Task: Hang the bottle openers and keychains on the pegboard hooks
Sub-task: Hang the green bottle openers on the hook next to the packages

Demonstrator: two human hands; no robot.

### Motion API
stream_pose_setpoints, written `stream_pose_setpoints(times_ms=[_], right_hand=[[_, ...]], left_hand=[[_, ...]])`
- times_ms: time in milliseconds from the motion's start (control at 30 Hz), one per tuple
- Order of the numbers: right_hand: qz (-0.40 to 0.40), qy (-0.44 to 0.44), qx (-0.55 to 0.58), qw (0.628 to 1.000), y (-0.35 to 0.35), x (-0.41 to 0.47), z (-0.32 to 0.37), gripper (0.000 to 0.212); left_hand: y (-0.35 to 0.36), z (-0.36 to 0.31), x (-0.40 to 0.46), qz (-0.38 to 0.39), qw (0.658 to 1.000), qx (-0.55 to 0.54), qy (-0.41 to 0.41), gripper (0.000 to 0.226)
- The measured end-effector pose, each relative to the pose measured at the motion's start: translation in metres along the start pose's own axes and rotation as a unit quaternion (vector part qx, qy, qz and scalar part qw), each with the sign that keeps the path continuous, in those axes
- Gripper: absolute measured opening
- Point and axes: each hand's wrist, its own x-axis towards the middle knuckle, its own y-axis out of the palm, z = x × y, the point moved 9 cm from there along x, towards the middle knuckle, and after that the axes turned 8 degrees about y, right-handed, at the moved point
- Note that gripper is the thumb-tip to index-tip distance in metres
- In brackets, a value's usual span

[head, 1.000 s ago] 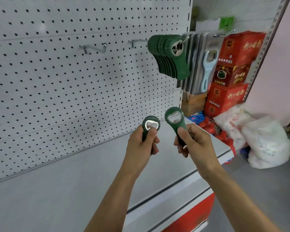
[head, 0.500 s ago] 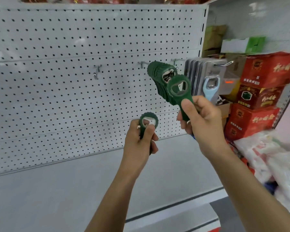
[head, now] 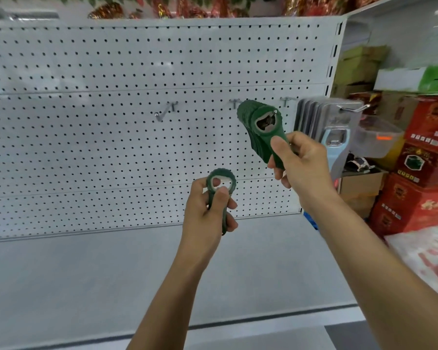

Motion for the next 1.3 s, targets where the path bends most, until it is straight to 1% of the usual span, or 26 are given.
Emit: stream_pose_setpoints(times_ms=[167, 267, 333, 400, 467, 567, 600, 667, 767, 833, 900, 967, 1067, 1133, 1200, 1300], right_hand=[[0.007, 0.023, -0.019, 1.0, 0.001, 0.0, -0.01, 0.02], [0.0, 0.082, -0.013, 0.997, -0.001, -0.008, -0.033, 0.018], [0.0, 0.129, -0.018, 0.991, 0.0, -0.02, -0.054, 0.023], [0.026, 0.147, -0.028, 0.988, 0.007, -0.034, -0.066, 0.028], [0.082, 0.13, -0.035, 0.988, 0.02, -0.048, -0.067, 0.027], [0.155, 0.08, -0.012, 0.985, 0.038, -0.061, -0.057, 0.014], [0.161, 0.067, 0.003, 0.985, 0.039, -0.062, -0.053, 0.011], [0.149, 0.051, 0.022, 0.987, 0.035, -0.061, -0.047, 0.008], [0.118, 0.015, 0.02, 0.993, 0.025, -0.056, -0.036, 0.007], [0.103, -0.015, 0.03, 0.994, 0.019, -0.053, -0.026, 0.007], [0.093, -0.04, 0.026, 0.995, 0.015, -0.049, -0.017, 0.01], [0.086, -0.059, 0.027, 0.994, 0.012, -0.045, -0.008, 0.012], [0.066, -0.082, 0.024, 0.994, 0.004, -0.034, 0.004, 0.012], [0.055, -0.089, 0.02, 0.994, 0.0, -0.026, 0.011, 0.009], [0.044, -0.089, 0.019, 0.995, -0.003, -0.018, 0.016, 0.009], [0.035, -0.071, 0.0, 0.997, -0.005, -0.007, 0.016, 0.014]], left_hand=[[0.0, -0.001, 0.0, -0.024, 1.0, -0.009, -0.007, 0.015], [0.002, 0.001, 0.0, -0.037, 0.999, -0.023, -0.018, 0.015], [0.005, 0.002, 0.0, -0.036, 0.999, -0.034, -0.019, 0.016], [0.01, 0.0, 0.0, -0.026, 0.998, -0.047, -0.017, 0.018], [0.017, -0.004, 0.0, -0.017, 0.997, -0.076, -0.006, 0.021], [0.029, -0.015, -0.001, 0.002, 0.991, -0.132, 0.014, 0.023], [0.032, -0.018, -0.001, 0.009, 0.99, -0.141, 0.019, 0.022], [0.038, -0.024, -0.001, 0.015, 0.99, -0.139, 0.032, 0.02], [0.037, -0.032, 0.003, 0.006, 0.993, -0.089, 0.074, 0.011], [0.038, -0.037, 0.004, 0.015, 0.993, -0.033, 0.115, 0.009], [0.041, -0.042, 0.002, 0.038, 0.986, 0.05, 0.153, 0.014], [0.043, -0.042, -0.003, 0.055, 0.975, 0.125, 0.174, 0.022], [0.042, -0.039, -0.009, 0.061, 0.955, 0.221, 0.189, 0.03], [0.041, -0.035, -0.013, 0.063, 0.942, 0.265, 0.194, 0.029], [0.038, -0.031, -0.016, 0.064, 0.933, 0.298, 0.192, 0.026], [0.034, -0.023, -0.021, 0.064, 0.927, 0.323, 0.181, 0.026]])
